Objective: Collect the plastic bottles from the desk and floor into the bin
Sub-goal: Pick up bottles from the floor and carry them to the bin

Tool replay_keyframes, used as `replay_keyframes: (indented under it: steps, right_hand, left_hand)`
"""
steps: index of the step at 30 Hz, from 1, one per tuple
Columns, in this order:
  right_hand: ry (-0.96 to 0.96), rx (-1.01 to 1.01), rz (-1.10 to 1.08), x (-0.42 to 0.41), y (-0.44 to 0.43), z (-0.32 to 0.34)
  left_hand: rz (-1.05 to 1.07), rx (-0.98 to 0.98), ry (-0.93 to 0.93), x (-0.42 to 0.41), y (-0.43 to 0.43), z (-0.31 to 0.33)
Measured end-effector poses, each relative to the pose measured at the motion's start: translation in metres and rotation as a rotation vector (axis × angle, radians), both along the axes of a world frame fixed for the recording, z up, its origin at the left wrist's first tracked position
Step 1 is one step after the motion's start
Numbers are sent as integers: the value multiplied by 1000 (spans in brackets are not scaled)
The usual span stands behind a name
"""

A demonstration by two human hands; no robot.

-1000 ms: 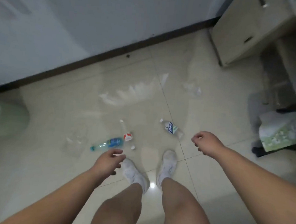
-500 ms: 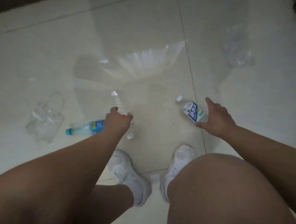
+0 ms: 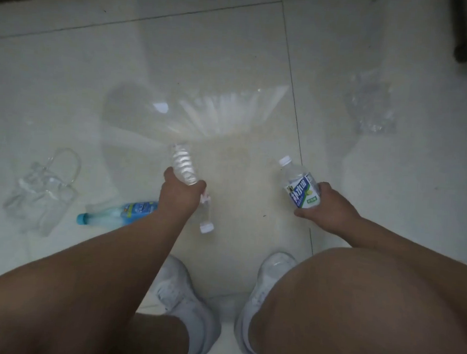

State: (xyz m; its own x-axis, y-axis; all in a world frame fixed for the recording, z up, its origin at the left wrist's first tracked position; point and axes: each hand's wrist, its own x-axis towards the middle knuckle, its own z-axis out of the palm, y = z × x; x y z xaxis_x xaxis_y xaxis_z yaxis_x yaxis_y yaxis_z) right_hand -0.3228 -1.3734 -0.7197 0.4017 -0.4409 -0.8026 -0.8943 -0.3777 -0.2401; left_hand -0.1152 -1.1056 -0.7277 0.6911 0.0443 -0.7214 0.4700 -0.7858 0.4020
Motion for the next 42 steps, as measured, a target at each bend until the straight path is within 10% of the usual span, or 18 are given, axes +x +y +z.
replay_keyframes:
  steps: [20, 32, 42]
  right_hand:
    - [9, 216, 222, 52, 114, 608]
    - [-12, 194, 633, 138, 296, 691]
    - [-2, 159, 760, 200, 487, 700]
  left_hand:
    - [589, -413, 160, -68, 195, 623]
    - [1066, -324, 148, -224, 459, 691]
    - [1052, -301, 128, -216, 635, 699]
